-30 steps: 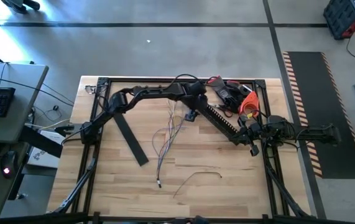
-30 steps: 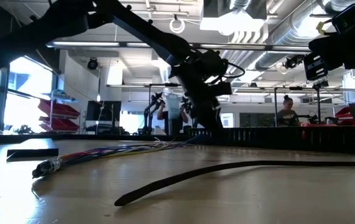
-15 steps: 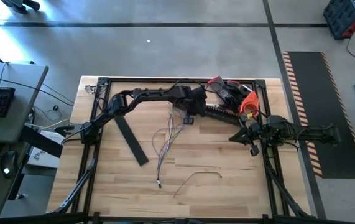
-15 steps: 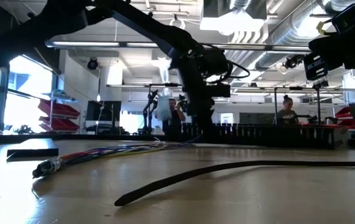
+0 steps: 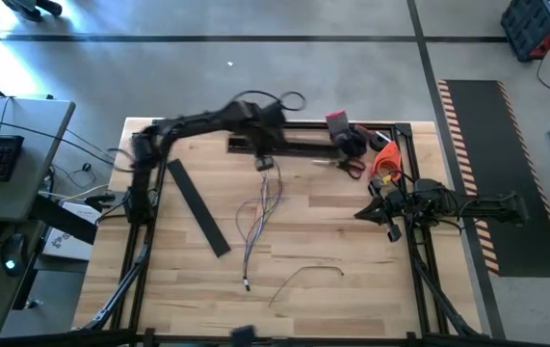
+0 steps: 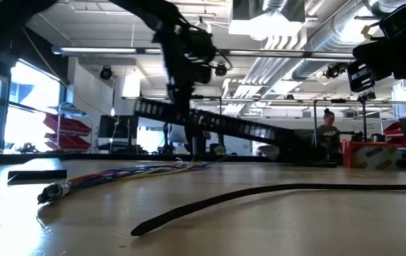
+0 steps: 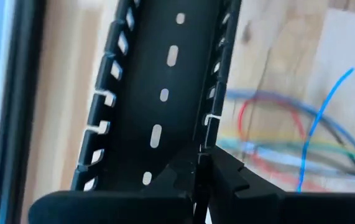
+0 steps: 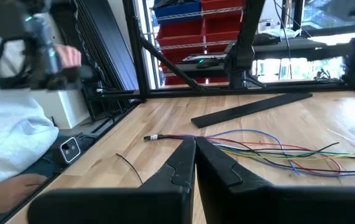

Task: Ziptie cables
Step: Wrap the cable wires with the black zip tie

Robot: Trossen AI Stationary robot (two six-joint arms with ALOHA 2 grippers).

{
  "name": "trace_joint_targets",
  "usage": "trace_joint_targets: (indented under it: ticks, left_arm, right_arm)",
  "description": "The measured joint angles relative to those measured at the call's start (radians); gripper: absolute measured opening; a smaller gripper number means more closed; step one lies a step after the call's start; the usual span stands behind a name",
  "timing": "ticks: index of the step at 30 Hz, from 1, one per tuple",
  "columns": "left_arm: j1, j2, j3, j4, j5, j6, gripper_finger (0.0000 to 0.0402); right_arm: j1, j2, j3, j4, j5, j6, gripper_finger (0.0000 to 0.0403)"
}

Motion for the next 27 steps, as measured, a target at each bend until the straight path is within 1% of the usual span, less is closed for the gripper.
trace_joint_targets:
  ticks: [4, 7, 9, 13, 17, 19, 22, 25, 27]
  left_arm:
    - [0.027, -0.259, -0.282, 0.094, -0.073, -0.148, 0.0000]
    - [0.020, -0.475, -0.492, 0.122, -0.151, -0.307, 0.0000]
    - [-0.005, -0.613, -0.625, 0.125, -0.197, -0.433, 0.0000]
    - [-0.112, -0.884, -0.856, 0.129, -0.228, -0.724, 0.0000]
    - [-0.294, -1.079, -1.032, 0.127, -0.301, -1.037, 0.0000]
    - [-0.400, -1.141, -1.103, 0.131, -0.355, -1.189, 0.0000]
    - [-0.555, -1.171, -1.177, 0.137, -0.446, -1.397, 0.0000]
    - [-0.689, -1.140, -1.222, 0.163, -0.520, -1.581, 0.0000]
    - [-0.753, -1.099, -1.235, 0.161, -0.540, -1.705, 0.0000]
  right_arm:
    - [0.000, 0.000, 0.000, -0.001, 0.000, 0.000, 0.0000]
    - [0.000, 0.000, 0.000, -0.001, 0.000, 0.000, 0.0000]
    - [0.000, 0.000, 0.000, -0.001, 0.000, 0.000, 0.0000]
    - [0.000, 0.000, 0.000, 0.000, 0.000, 0.000, 0.0000]
    - [0.000, 0.000, 0.000, -0.001, 0.000, 0.000, 0.0000]
    - [0.000, 0.000, 0.000, -0.001, 0.000, 0.000, 0.0000]
    - [0.000, 0.000, 0.000, -0.001, 0.000, 0.000, 0.0000]
    - [0.000, 0.000, 0.000, -0.001, 0.000, 0.000, 0.0000]
    - [0.000, 0.000, 0.000, -0.001, 0.000, 0.000, 0.0000]
